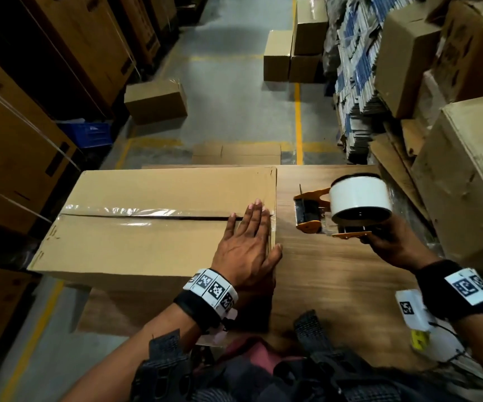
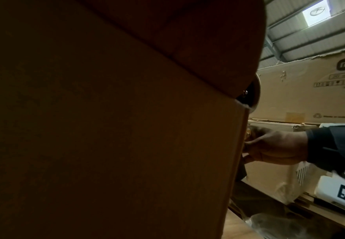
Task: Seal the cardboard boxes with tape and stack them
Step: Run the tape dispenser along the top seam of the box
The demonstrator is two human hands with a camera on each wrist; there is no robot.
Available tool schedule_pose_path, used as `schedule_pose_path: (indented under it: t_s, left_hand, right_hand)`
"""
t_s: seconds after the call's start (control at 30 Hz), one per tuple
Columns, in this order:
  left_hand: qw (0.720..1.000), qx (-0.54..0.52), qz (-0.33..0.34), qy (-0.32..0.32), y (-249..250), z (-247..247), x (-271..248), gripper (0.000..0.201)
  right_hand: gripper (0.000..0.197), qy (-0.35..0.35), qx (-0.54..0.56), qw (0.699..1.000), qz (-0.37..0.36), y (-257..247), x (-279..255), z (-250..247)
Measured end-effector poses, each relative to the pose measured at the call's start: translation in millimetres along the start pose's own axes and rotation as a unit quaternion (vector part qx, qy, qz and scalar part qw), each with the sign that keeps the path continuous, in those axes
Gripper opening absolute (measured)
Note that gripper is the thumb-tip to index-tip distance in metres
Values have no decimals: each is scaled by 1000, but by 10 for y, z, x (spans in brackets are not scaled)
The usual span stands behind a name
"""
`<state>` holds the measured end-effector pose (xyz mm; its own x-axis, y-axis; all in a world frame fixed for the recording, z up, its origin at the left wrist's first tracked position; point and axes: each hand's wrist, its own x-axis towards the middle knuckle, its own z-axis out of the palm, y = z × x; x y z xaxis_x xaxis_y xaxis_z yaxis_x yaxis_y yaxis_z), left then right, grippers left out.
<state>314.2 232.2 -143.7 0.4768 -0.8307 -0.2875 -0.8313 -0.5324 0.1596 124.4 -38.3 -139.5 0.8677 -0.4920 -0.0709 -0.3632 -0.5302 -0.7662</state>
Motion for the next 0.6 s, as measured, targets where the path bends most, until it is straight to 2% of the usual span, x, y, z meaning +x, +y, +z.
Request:
schedule_pose_path:
  t_s: [0.07,0.2,0.37,0.6]
  left_hand:
    - [1000,5,-1,3,-4,3,3,87]
    - [1000,11,-1,-1,-8,8,1,91]
    - [1000,11,-1,-5,-5,-15,-16,92]
    - [1000,8,-1,-3,-9,-6,-10,88]
  right_hand:
    - [28,2,-32,999,-7,-18,-56,-60]
    - [21,-21,-51,998,-24,44,3,40]
    - [21,-40,-71,997,-4,196,76,65]
    - [23,-56,-73,995,23,155,55,-16]
